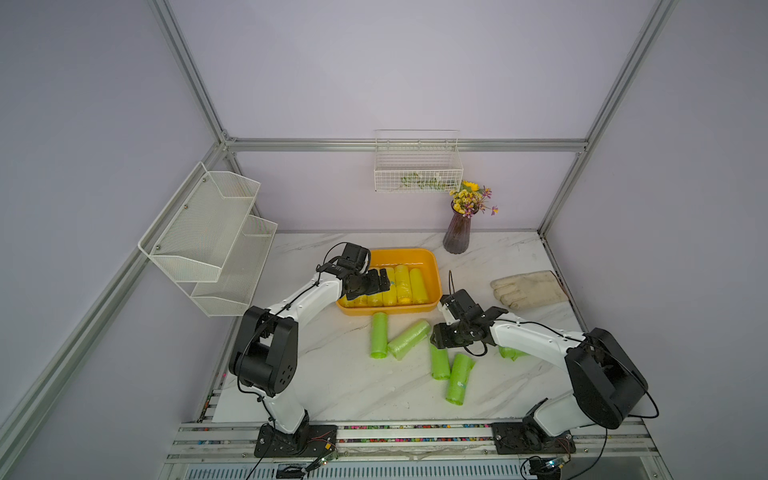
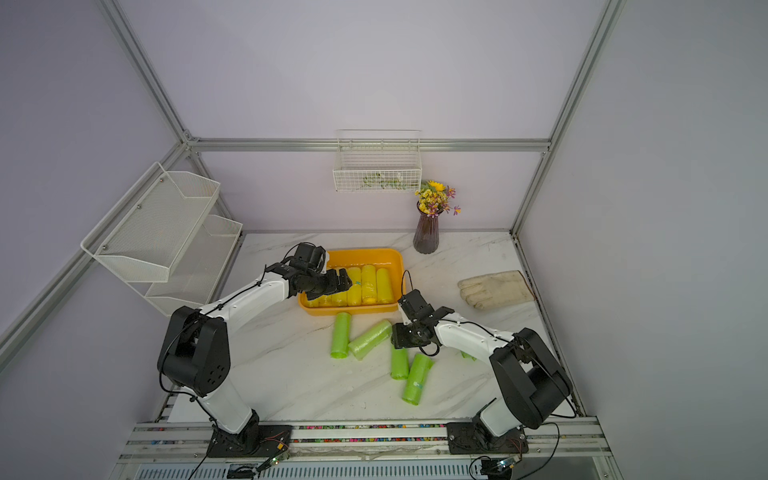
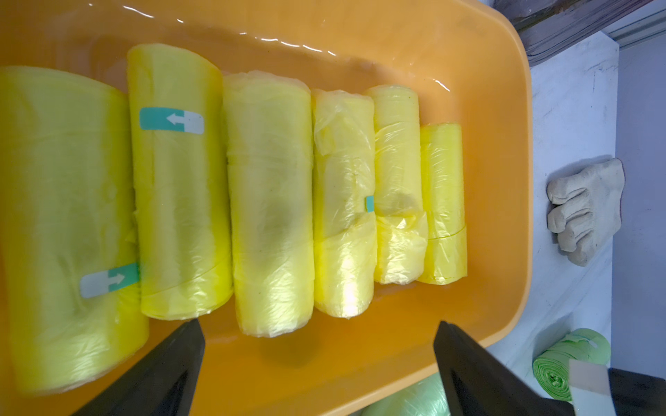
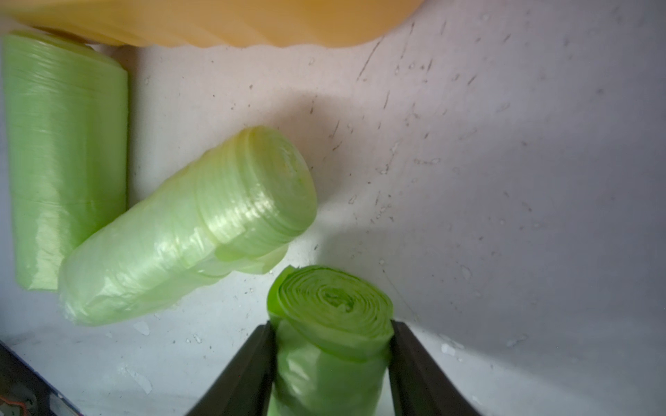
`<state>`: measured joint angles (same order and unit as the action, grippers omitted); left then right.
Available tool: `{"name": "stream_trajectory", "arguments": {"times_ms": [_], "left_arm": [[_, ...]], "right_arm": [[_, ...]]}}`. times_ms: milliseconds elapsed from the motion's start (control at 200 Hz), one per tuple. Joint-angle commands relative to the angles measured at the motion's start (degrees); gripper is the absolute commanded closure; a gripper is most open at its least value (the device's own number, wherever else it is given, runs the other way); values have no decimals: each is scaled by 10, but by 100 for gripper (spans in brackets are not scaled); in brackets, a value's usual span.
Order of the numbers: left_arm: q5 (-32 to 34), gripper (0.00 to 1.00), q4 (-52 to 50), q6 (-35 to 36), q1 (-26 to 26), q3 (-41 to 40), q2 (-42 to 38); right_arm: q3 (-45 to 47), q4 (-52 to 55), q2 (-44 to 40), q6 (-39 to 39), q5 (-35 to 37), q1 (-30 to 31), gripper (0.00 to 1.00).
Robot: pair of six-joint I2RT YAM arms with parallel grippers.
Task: Put the roll of trash bags into the storage box
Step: Move the roll of trash bags to the center of the board.
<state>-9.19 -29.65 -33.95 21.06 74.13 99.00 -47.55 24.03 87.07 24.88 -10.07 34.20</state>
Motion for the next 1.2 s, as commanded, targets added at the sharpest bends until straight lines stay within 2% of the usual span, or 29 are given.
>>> {"name": "stream_trajectory", "arguments": {"times_ms": [0,95,180,255,450,565,800,845,855,875,1195], "left_arm": [[-2,0,16,-9,-1,-6,-11],[-3,0,16,-9,-1,-6,-12],[-2,0,16,-8,-1,-6,-13],[-1,0,15,-8,-1,-6,-14],[7,0,12,-5,-1,-10,-25],[13,0,9,-3,-1,-12,-30],[9,0,8,-3,-1,-4,-23],[8,0,8,-3,-1,-3,-21],[7,0,8,-3,-1,-2,-21],[7,0,8,-4,-1,-2,-20],[5,0,9,-8,-1,-7,-14]], "right_arm": [[8,-5,8,7,6,3,52],[4,-2,8,12,23,1,53],[-7,7,8,22,67,-2,54],[-24,20,34,10,88,-15,54],[-52,28,53,-14,99,-68,54],[-56,32,53,-24,99,-78,54],[-40,40,28,-23,83,-78,36],[-35,42,22,-24,80,-78,36],[-34,42,21,-24,80,-78,31],[-31,43,19,-24,80,-77,29],[-11,25,29,-12,56,-49,27]]}}
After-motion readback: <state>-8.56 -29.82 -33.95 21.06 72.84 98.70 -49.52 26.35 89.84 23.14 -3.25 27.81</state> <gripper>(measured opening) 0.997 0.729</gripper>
